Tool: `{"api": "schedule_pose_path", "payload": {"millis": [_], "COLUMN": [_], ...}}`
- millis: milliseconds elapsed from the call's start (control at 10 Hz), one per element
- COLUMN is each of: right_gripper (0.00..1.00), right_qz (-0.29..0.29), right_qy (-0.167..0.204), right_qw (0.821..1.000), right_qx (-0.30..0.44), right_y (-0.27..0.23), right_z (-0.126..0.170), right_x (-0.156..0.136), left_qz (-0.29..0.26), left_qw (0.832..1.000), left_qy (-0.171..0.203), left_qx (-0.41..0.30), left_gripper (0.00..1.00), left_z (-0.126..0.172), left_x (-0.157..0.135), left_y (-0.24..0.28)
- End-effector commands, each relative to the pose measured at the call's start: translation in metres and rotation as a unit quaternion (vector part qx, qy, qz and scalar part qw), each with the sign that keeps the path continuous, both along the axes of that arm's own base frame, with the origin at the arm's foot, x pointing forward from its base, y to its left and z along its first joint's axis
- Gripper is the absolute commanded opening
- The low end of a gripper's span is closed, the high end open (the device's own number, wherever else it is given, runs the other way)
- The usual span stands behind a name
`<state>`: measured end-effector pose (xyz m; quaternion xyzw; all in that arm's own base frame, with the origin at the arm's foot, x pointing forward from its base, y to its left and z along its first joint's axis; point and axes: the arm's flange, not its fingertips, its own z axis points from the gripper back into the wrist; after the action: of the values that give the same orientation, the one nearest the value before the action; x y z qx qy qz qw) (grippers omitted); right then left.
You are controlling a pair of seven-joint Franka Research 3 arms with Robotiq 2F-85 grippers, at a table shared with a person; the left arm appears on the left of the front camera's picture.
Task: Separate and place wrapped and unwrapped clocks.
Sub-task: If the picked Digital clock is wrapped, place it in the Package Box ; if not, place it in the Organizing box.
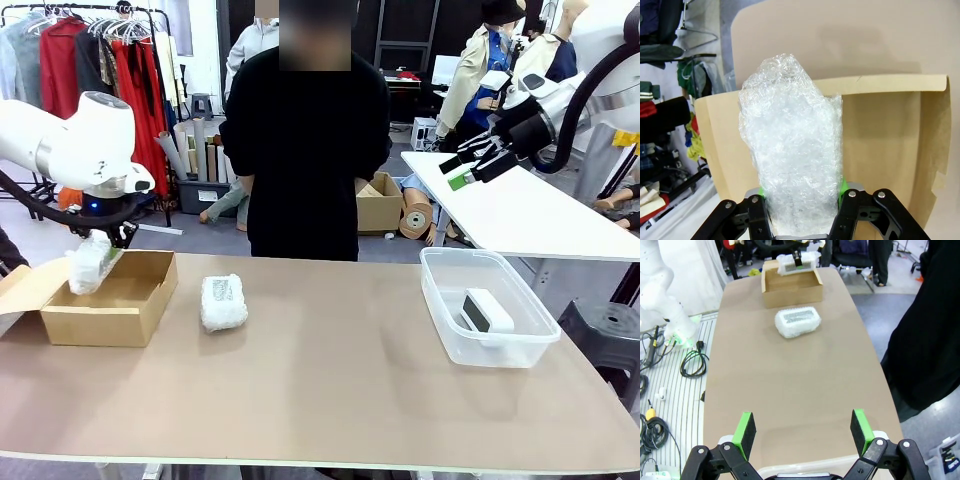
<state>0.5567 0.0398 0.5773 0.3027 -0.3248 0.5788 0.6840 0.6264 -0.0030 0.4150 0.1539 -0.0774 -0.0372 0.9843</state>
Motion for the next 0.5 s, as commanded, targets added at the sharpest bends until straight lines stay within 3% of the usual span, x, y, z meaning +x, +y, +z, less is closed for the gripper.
{"api": "schedule_pose_path", "payload": {"millis": [0, 400], "right_gripper": [1.00, 1.00], "right_qz": [0.000, 0.000], "right_qy": [-0.002, -0.002], "right_qw": [1.000, 1.000], "right_qx": [0.001, 0.001], "right_y": [0.000, 0.000], "right_z": [0.002, 0.002], "right_x": [0.000, 0.000], "left_qz": [0.015, 0.031], "left_qw": [1.000, 0.999], "left_qy": [-0.002, 0.005], "left_qx": [0.021, 0.016], "left_gripper": [0.00, 0.00], "left_z": [-0.004, -0.009], "left_x": [-0.017, -0.035], "left_y": [0.001, 0.006]}}
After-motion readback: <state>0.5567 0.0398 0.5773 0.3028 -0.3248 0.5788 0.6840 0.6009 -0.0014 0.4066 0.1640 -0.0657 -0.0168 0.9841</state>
